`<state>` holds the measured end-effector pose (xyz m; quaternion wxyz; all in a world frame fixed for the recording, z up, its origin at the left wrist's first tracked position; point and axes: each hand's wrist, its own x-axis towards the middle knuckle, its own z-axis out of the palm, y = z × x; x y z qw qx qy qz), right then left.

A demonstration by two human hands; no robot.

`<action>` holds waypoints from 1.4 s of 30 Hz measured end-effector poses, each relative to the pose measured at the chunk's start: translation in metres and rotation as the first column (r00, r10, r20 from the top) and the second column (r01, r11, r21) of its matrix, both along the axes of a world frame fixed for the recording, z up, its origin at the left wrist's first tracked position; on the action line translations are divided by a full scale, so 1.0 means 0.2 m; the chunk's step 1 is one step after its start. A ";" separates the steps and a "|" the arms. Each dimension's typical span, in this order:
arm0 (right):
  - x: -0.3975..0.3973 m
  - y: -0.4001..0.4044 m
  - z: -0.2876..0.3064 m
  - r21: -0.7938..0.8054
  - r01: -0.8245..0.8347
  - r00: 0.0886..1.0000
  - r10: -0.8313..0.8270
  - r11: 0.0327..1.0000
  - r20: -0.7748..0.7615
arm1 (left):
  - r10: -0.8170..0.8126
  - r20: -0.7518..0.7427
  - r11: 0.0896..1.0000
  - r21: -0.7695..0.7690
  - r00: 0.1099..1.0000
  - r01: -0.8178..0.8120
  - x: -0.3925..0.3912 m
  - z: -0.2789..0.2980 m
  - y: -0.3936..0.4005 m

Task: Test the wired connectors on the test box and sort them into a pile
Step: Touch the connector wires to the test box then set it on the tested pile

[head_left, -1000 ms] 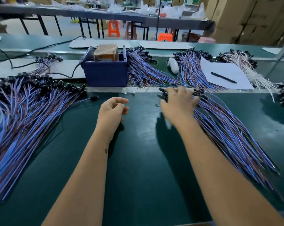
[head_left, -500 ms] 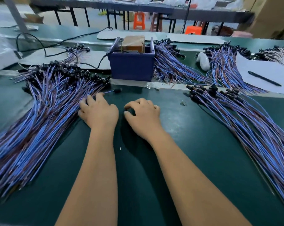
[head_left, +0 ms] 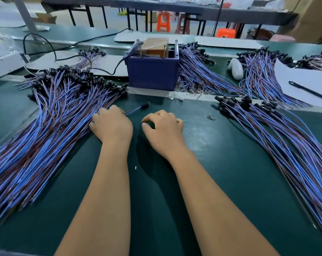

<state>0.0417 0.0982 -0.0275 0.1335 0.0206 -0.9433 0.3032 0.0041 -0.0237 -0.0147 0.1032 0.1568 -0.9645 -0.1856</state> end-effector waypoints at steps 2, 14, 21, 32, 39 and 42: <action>0.00 0.00 0.01 -0.038 0.012 1.000 -0.013 0.999 -0.002 | 0.001 -0.071 0.999 0.048 0.997 0.003 0.01 -0.01 0.01; -0.01 0.05 0.05 -0.708 -0.030 0.998 0.057 0.706 0.015 | -0.062 -0.553 -0.097 0.832 0.831 0.546 0.07 0.09 0.20; -0.02 0.18 0.12 -0.976 0.060 0.963 0.247 0.207 0.111 | -0.353 -0.567 -0.518 0.781 0.745 0.349 0.14 0.14 0.19; 0.01 0.17 0.12 -0.964 -0.018 0.974 0.223 0.264 0.043 | -0.420 -0.286 -0.147 0.958 0.861 0.246 0.11 0.11 0.21; 0.01 0.19 0.11 -0.991 -0.059 0.955 0.296 0.121 -0.021 | -0.428 -0.339 -0.247 0.936 0.838 0.252 0.10 0.11 0.20; 0.01 0.20 0.11 -0.996 -0.074 0.949 0.312 0.050 -0.055 | -0.402 -0.352 -0.200 0.935 0.845 0.294 0.09 0.09 0.18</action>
